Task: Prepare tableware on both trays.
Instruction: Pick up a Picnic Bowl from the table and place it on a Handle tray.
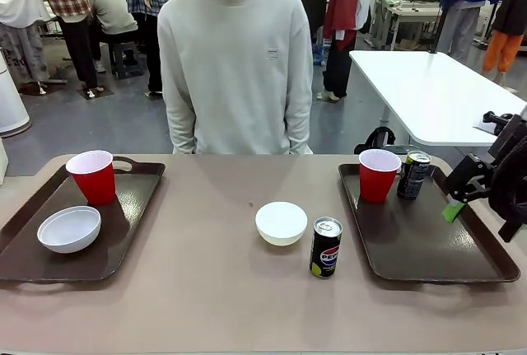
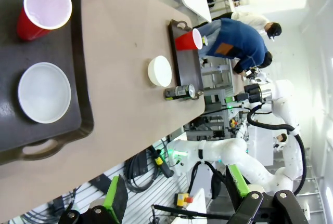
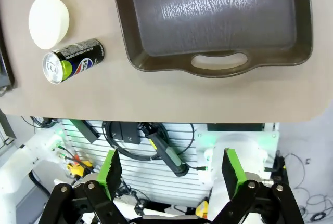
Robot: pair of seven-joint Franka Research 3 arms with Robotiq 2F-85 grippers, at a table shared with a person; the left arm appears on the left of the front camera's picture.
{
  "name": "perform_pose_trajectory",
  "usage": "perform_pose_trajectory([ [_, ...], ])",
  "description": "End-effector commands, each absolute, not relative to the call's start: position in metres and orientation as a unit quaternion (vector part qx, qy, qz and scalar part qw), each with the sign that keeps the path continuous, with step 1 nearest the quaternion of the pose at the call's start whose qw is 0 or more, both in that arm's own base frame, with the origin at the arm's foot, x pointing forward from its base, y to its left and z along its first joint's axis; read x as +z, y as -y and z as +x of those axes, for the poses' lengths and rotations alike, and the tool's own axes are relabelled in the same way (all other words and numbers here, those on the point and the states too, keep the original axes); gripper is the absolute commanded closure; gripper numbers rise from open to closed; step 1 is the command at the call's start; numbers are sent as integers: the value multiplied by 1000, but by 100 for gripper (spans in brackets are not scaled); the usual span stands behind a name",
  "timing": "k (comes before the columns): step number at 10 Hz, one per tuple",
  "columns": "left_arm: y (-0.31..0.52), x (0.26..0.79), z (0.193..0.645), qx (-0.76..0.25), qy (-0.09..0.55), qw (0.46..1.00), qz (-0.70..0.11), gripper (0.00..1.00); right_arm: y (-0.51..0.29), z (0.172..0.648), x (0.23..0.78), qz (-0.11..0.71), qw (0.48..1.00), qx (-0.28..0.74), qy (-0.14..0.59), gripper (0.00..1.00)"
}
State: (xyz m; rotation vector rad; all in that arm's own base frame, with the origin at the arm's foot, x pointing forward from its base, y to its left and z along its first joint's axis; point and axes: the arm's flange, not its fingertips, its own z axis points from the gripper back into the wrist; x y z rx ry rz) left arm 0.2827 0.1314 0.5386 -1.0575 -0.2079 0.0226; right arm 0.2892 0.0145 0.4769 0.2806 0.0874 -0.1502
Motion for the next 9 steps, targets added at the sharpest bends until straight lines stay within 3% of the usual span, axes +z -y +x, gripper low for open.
perform_pose_trajectory([
  [1, -130, 536, 281, 1, 108, 853, -510, 0, -12, 289, 477, 143, 986, -77, -43, 0],
  [9, -130, 536, 281, 1, 108, 853, -510, 0, -41, 300, 488, 92, 992, -57, -57, 0],
])
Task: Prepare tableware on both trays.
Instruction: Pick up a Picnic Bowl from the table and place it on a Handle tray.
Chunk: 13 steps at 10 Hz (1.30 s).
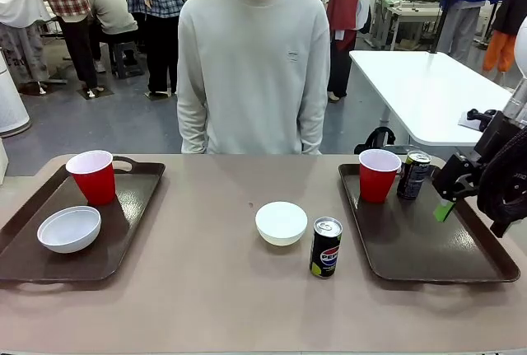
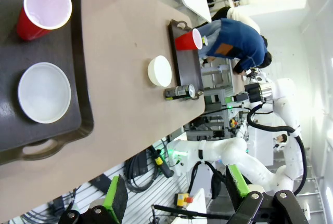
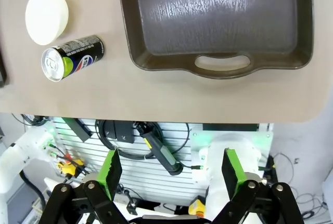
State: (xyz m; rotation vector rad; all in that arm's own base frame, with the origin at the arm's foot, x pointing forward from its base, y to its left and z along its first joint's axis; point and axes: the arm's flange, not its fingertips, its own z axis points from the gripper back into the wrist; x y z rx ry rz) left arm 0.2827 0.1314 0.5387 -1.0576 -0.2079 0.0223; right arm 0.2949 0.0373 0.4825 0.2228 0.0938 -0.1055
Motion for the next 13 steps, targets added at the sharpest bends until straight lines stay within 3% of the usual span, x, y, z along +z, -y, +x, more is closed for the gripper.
perform_pose_trajectory([
  [1, -130, 536, 281, 1, 108, 853, -510, 0, -43, 300, 488, 87, 993, -57, -59, 0],
  [13, -130, 536, 281, 1, 108, 853, -510, 0, -45, 300, 483, 103, 992, -55, -55, 0],
])
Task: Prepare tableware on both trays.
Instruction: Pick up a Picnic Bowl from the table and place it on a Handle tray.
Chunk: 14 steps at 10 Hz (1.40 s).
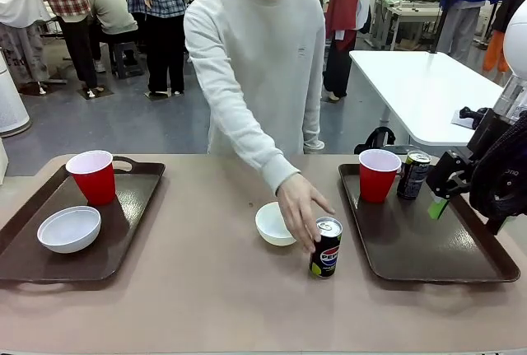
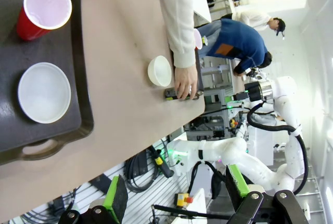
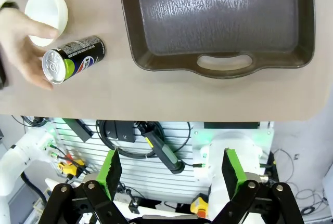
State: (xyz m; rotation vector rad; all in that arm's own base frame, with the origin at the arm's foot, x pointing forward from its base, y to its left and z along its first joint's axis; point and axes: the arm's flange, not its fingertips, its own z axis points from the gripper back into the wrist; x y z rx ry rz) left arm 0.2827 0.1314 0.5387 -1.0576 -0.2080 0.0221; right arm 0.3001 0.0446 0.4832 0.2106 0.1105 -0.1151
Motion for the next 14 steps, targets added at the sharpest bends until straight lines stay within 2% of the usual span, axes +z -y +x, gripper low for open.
perform_pose_trajectory([
  [1, -130, 536, 281, 1, 108, 853, -510, 0, -45, 300, 483, 103, 992, -55, -55, 0],
  [11, -130, 536, 281, 1, 108, 853, -510, 0, -46, 300, 483, 105, 991, -56, -55, 0],
  [12, -130, 536, 281, 1, 108, 853, -510, 0, -65, 322, 493, 112, 987, -81, -86, 0],
  [14, -130, 536, 281, 1, 108, 853, -510, 0, -116, 364, 499, 101, 988, -67, -98, 0],
])
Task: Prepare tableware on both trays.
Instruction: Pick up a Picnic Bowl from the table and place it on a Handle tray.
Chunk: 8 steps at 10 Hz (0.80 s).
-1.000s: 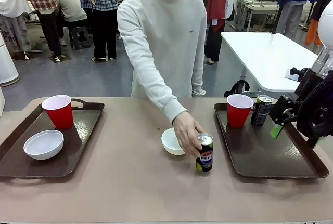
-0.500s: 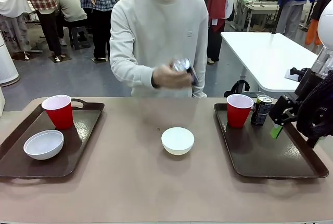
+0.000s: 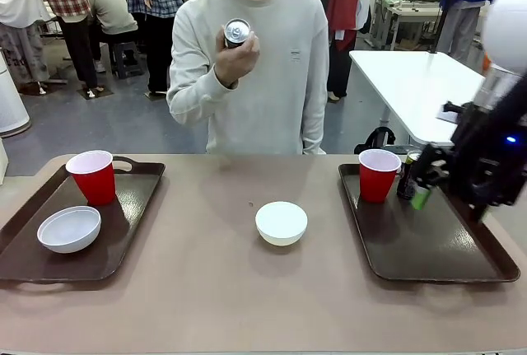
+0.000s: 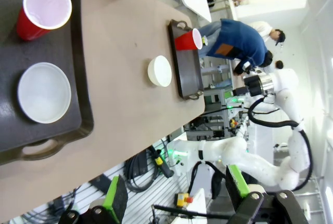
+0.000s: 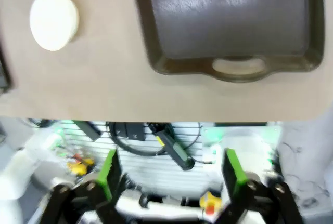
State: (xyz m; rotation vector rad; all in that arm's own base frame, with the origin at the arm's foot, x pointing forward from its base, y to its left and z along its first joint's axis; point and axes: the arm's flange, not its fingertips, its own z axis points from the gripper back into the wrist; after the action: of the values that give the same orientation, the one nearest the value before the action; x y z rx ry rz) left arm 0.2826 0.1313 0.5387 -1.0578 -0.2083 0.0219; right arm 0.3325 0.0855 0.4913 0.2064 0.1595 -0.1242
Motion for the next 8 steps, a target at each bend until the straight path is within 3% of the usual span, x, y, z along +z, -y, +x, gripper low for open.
perform_pose_trajectory([
  [1, -130, 536, 281, 1, 108, 853, -510, 0, -148, 387, 508, 102, 990, -69, -63, 0],
  [2, -130, 536, 281, 1, 108, 853, -510, 0, -175, 408, 514, 64, 994, -90, -20, 0],
  [4, -130, 536, 281, 1, 108, 853, -510, 0, -213, 447, 504, 76, 995, -68, -4, 0],
  [5, -130, 536, 281, 1, 108, 853, -510, 0, -224, 444, 501, 78, 996, -35, 8, 0],
  [8, -130, 536, 281, 1, 108, 853, -510, 0, -208, 425, 512, 92, 994, -65, -10, 0],
])
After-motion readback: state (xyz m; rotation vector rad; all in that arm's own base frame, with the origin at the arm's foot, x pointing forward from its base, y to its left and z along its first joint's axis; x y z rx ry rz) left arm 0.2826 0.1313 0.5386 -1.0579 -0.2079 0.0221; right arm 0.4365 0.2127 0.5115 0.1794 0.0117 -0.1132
